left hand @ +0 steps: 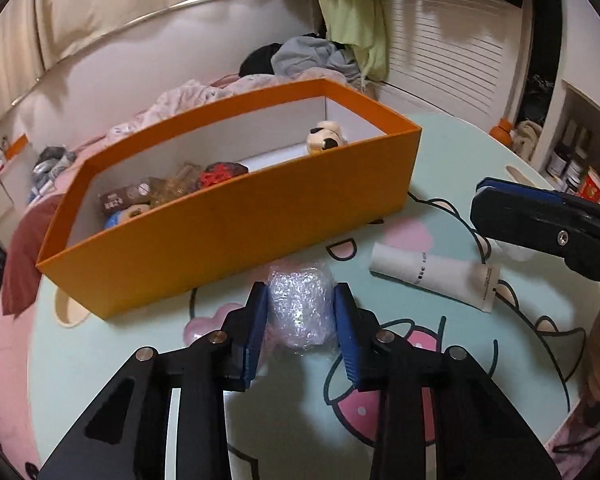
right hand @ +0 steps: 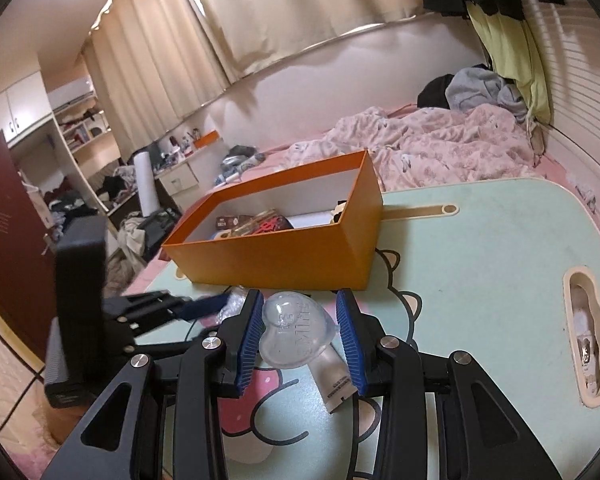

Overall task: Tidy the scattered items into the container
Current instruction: 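Grasp the clear heart case with the right gripper while the left gripper grasps the clear plastic bag, then carry the plastic bag and clear heart case over the orange box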

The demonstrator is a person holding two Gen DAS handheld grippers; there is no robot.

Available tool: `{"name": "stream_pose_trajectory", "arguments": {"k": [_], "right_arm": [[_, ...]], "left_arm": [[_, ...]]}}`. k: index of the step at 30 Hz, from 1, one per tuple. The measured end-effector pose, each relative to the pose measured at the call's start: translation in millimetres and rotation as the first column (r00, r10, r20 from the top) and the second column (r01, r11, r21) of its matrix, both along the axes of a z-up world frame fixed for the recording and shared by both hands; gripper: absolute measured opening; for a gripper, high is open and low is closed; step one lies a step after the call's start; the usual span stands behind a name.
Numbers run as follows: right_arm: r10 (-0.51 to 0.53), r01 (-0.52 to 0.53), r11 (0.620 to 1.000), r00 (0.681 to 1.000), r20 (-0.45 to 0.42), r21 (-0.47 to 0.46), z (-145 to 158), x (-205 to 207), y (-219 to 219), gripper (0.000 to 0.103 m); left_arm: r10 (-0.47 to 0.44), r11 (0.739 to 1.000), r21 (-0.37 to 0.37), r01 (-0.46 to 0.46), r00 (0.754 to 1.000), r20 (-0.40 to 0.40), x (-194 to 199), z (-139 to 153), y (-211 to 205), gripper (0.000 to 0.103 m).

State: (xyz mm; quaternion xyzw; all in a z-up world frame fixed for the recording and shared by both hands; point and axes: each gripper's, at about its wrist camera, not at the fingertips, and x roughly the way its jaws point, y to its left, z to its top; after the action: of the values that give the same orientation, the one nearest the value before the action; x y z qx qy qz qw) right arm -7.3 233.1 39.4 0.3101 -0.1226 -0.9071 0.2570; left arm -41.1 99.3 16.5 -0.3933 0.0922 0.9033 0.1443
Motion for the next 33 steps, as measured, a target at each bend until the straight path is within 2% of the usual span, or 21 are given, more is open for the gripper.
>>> {"name": "stream_pose_trajectory", "arguments": {"k": [4, 13, 21, 28, 31, 33], "right_arm": [[0.000, 0.000, 1.000, 1.000, 0.005, -0.006, -0.5, 0.3, 0.4, 0.036], [0.000, 0.000, 1.000, 1.000, -0.009, 0.002, 2.8, 3.5, -3.0, 0.036], [0.012, -0.011, 0.999, 0.999, -0.039, 0.034, 15.0, 3.3, -15.3, 0.036], [0.007, 0.004, 0.995, 0.994, -0.112, 0.101, 47.2, -7.9, -37.5, 0.036], [-0.016, 0.039, 0.984, 0.991, -0.134, 0.171, 64.6, -27.3, -56.5, 0.036], [-0.027, 0.060, 0.975, 0.988, -0.153, 0.215, 74.4, -45.0, -70.7, 0.036]], "left_arm": [[-0.007, 1.000, 0.026, 0.007, 1.000, 0.001, 2.0, -0.1, -0.8, 0.034], [0.005, 0.991, 0.137, 0.004, 0.998, -0.060, 18.2, 19.2, -31.3, 0.034], [0.094, 0.981, 0.183, -0.068, 0.986, -0.137, 18.5, 45.2, -76.4, 0.034], [0.126, 0.978, 0.193, -0.084, 0.968, -0.217, -6.6, 71.9, -97.5, 0.034], [0.108, 0.973, 0.222, -0.059, 0.971, -0.215, -32.9, 76.9, -103.3, 0.034], [0.131, 0.971, 0.225, -0.084, 0.971, -0.199, -53.1, 75.6, -108.8, 0.034]]}}
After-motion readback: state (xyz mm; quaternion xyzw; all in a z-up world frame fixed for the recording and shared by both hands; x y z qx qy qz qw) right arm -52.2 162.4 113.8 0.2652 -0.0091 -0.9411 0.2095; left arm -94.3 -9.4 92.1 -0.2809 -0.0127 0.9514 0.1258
